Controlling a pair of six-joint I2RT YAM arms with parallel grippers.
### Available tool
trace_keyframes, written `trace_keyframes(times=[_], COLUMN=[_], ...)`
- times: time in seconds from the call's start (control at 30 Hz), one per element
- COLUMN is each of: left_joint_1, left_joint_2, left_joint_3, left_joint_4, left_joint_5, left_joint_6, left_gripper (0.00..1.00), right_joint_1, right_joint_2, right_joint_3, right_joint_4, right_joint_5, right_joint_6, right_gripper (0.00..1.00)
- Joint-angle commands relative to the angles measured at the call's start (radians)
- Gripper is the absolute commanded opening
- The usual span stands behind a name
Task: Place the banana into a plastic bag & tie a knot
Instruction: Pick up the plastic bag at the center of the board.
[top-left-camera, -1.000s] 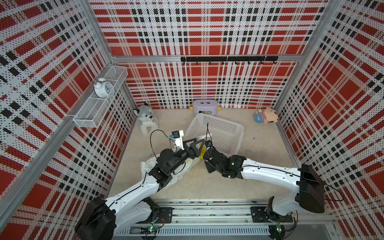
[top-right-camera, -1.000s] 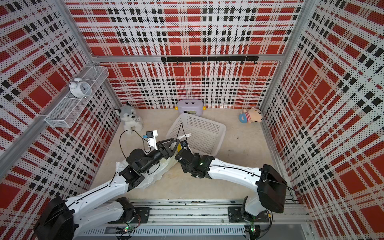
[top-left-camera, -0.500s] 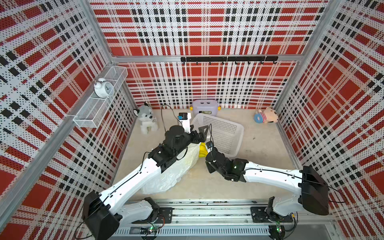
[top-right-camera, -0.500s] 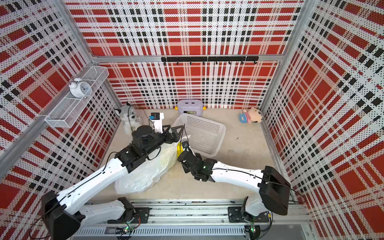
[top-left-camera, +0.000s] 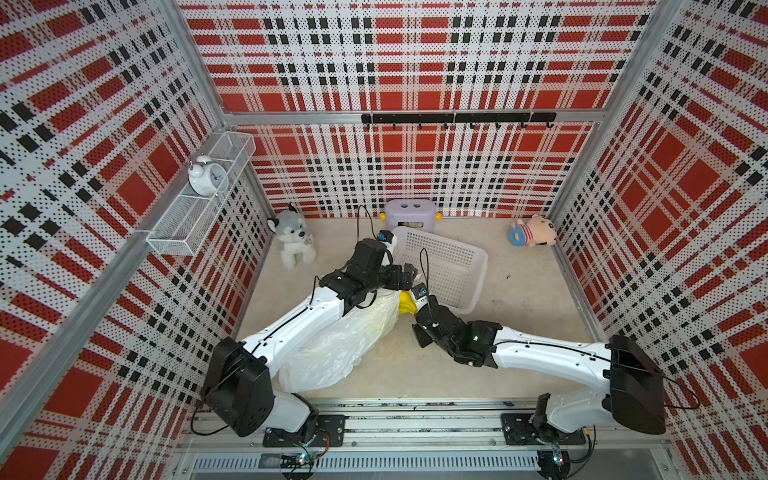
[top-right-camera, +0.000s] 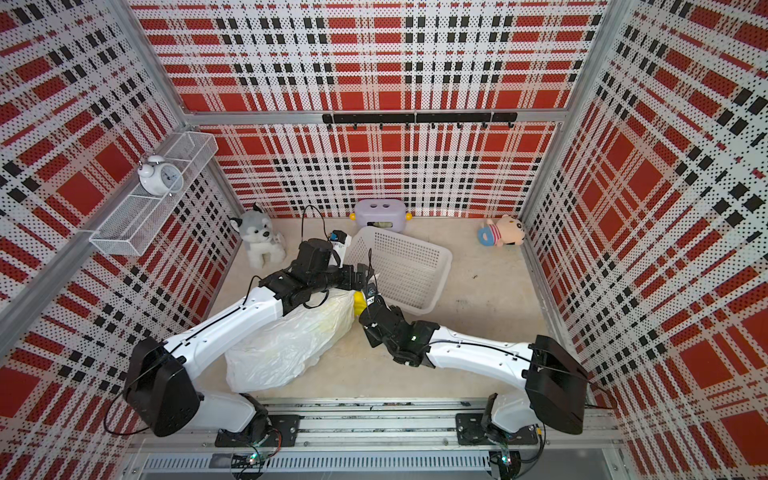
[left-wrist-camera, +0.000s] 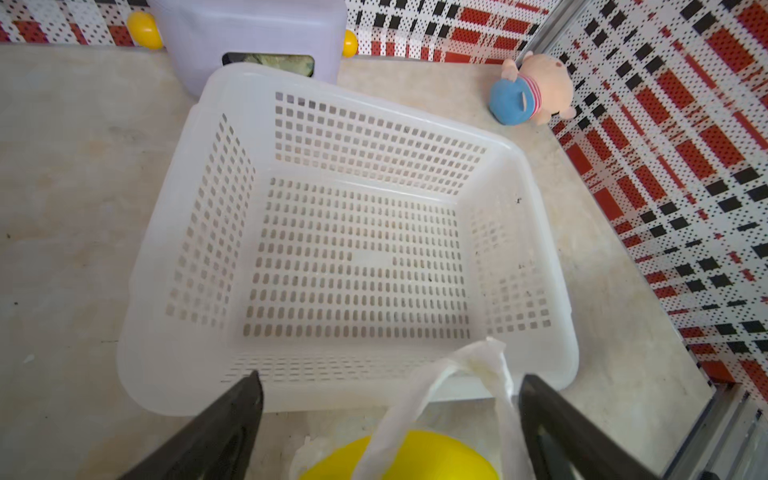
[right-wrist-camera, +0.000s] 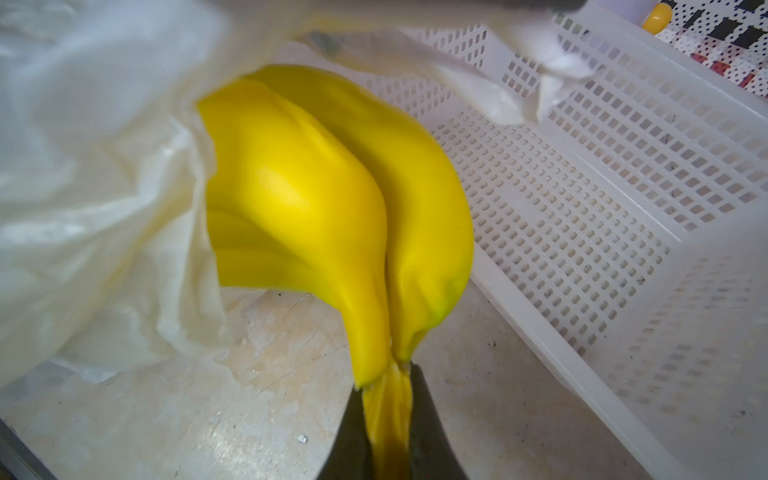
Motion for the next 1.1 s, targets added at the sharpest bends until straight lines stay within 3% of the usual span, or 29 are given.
trace_keyframes(times=[0.0, 0.23, 0.27, 0.33, 0.47, 0.57, 0.73, 1.0, 1.07], left_joint_1=[0.001, 0.005, 0.006, 0.008, 0.012, 0.015, 0.022, 0.074, 0.079], left_joint_2=[0.017, 0.025, 0.024, 0.024, 0.024, 0.023, -0.028, -0.143, -0.149], left_joint_3=[0.013, 0.013, 0.010, 0.005, 0.014, 0.051, 0.062, -0.189, -0.234], left_joint_4=[-0.036, -0.053, -0.054, -0.054, -0.037, -0.005, 0.162, 0.686, 0.730], left_joint_5=[0.081, 0.197, 0.208, 0.226, 0.230, 0.254, 0.339, 0.509, 0.503], left_joint_6=[0.047, 0.078, 0.079, 0.081, 0.068, 0.047, -0.046, -0.329, -0.349], left_gripper=[0.98, 0.99, 0.95, 0.79, 0.29, 0.00, 0.00, 0.00, 0.00], right_joint_1=[-0.001, -0.002, -0.001, 0.000, -0.001, -0.001, -0.002, 0.007, 0.009], right_joint_2=[-0.045, -0.049, -0.050, -0.056, -0.077, -0.094, -0.105, -0.002, 0.029], right_joint_3=[-0.013, -0.016, -0.015, -0.014, -0.024, -0.039, -0.054, 0.082, 0.119], right_joint_4=[0.082, 0.078, 0.073, 0.067, 0.075, 0.112, 0.173, 0.072, 0.043], right_joint_5=[0.007, 0.029, 0.038, 0.053, 0.062, 0.043, -0.017, -0.076, -0.042], right_joint_6=[-0.019, -0.047, -0.051, -0.058, -0.078, -0.097, -0.152, -0.338, -0.364], right_gripper=[0.00, 0.00, 0.00, 0.00, 0.00, 0.00, 0.00, 0.00, 0.15])
